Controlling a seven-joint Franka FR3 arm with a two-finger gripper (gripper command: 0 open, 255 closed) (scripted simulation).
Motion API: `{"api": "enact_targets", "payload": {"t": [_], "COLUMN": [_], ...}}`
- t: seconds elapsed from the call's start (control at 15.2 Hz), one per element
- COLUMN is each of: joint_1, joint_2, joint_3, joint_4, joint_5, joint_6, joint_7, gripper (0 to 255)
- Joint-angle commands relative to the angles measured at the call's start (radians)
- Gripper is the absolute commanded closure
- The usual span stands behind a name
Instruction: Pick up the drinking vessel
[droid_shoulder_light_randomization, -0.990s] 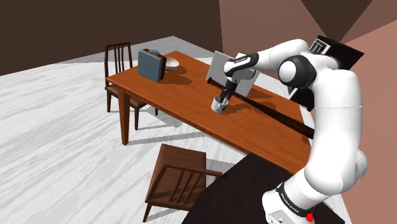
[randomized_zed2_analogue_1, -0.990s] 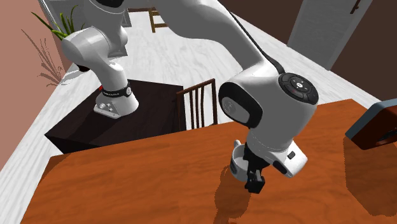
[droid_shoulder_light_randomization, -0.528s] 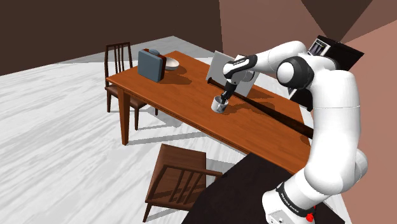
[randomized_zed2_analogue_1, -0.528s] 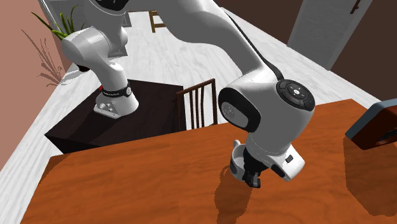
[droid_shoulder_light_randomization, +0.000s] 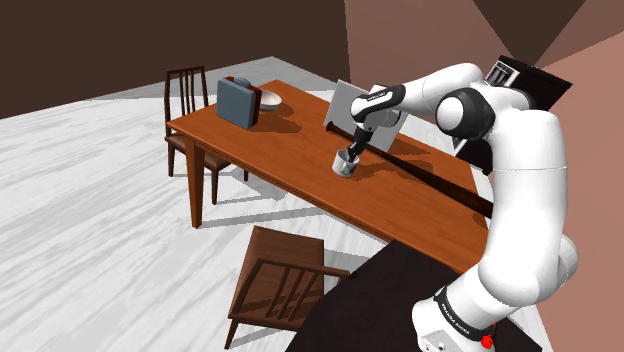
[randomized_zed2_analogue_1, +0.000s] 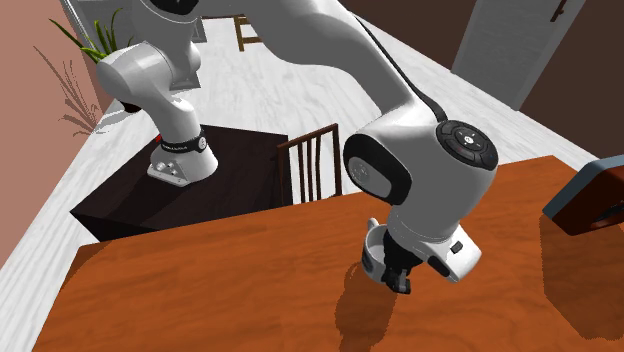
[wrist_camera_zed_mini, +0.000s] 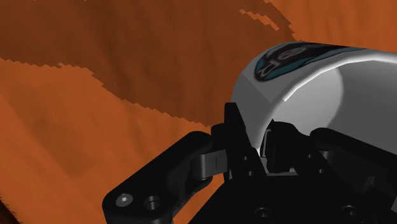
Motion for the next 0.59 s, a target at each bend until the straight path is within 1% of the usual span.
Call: {"api": "enact_targets", "payload": {"t": [0.0,0.53], "joint_1": [0.001,0.008], "joint_2": [-0.013,-0.075], "joint_3": [-0.003,-0.015], "joint_4": [0.003,0.016], "joint_5": [-0.004,-0.021], "joint_6": [-0.016,-0.089], "joint_7": [0.002,0.012], "gripper": [255,255]}}
